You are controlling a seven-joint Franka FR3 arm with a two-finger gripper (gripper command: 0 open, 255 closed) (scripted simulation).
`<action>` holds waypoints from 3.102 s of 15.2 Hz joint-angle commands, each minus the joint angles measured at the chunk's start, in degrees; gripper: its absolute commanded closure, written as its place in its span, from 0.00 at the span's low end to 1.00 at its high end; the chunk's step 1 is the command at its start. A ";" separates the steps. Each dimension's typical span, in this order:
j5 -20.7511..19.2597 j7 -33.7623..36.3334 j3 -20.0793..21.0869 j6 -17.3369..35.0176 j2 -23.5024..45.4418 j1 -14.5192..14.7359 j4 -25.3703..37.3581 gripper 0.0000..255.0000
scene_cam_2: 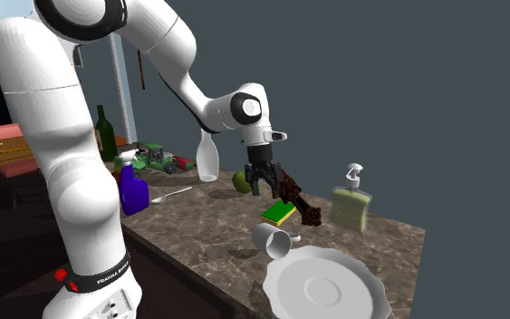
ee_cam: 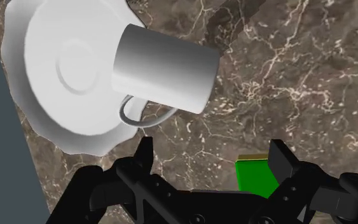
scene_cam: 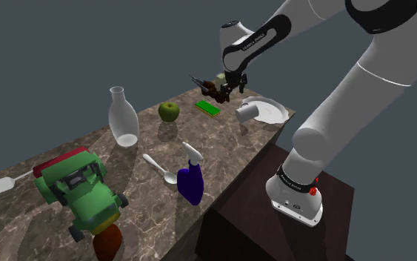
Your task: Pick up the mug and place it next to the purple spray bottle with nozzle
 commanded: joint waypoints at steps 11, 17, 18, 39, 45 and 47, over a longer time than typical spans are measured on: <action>-5.94 6.28 -3.30 8.38 14.54 -3.27 2.89 0.00; -6.80 6.81 -3.74 10.29 16.08 -3.60 2.59 0.00; -6.80 6.81 -3.74 10.29 16.08 -3.60 2.59 0.00; -4.75 3.94 -3.27 4.78 10.59 -3.48 2.93 1.00; -3.42 1.97 -3.01 0.51 6.91 -3.29 3.75 1.00; -3.02 1.35 -2.93 -0.93 5.77 -3.22 4.13 1.00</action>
